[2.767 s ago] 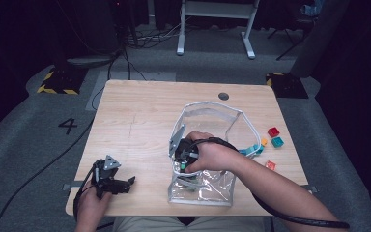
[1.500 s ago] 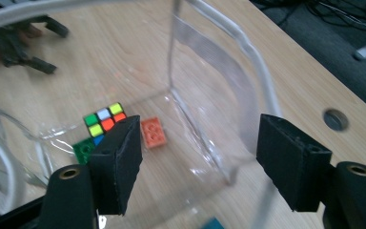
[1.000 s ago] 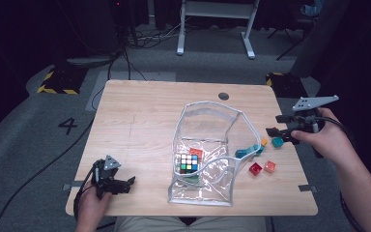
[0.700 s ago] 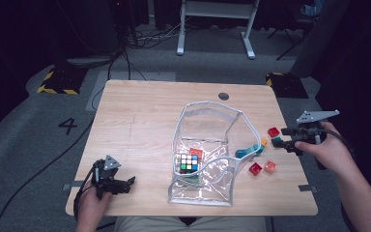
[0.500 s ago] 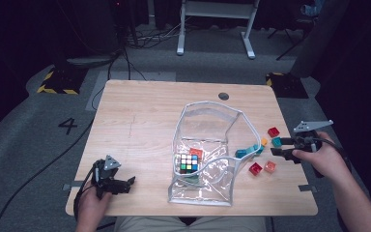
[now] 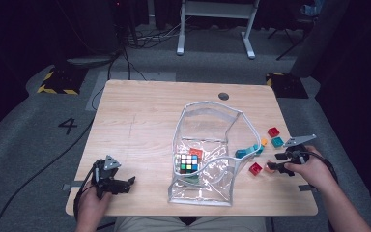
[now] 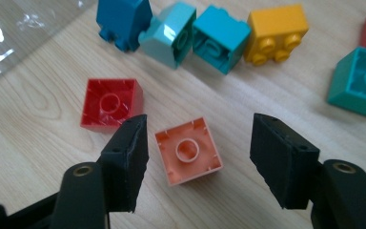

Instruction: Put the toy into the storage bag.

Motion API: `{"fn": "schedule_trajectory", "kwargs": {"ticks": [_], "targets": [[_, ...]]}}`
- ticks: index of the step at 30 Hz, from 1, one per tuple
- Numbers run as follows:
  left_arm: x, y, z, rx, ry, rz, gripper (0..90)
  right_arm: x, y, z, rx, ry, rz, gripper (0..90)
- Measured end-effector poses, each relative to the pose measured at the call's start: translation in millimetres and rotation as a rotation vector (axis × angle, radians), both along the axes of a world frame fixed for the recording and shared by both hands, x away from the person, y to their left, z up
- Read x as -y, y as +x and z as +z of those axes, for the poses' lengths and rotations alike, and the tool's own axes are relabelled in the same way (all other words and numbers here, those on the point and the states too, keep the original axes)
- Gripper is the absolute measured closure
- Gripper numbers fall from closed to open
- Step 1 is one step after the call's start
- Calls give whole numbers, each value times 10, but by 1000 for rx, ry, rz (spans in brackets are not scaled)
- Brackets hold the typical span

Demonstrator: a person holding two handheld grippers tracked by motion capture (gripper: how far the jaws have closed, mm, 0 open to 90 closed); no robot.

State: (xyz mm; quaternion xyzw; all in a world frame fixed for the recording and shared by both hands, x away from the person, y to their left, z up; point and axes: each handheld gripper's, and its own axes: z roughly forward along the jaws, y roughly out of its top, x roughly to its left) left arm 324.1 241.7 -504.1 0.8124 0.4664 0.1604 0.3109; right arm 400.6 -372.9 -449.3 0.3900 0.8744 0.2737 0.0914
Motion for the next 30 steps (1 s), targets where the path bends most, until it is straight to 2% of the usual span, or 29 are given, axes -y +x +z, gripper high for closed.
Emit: {"fn": "schedule_trajectory", "kwargs": {"ticks": [4,7,9,10,11,12,15,17,30], "targets": [[-1,0,1,-1,0,-1,0,-7,-5,-117,-25,-7,8,395],[-1,0,1,-1,1,0,0,-18,-10,-189,-46,-26,24,460],[0,0,0,-1,0,0,0,-17,-12,-215,-57,-36,34,546],[0,-1,0,0,0,0,0,-20,-16,-218,-61,-35,32,562],[0,0,0,0,0,0,0,-11,-10,-222,-42,-48,47,577],[1,-1,0,0,0,2,0,-23,-20,-213,-42,-49,37,585],[0,0,0,0,1,0,0,-15,-25,-156,-21,-61,33,590],[0,0,0,0,0,0,0,-25,-38,-100,-22,-37,22,591],[2,-4,1,-1,2,-2,0,-59,-79,375,42,9,11,591]]}}
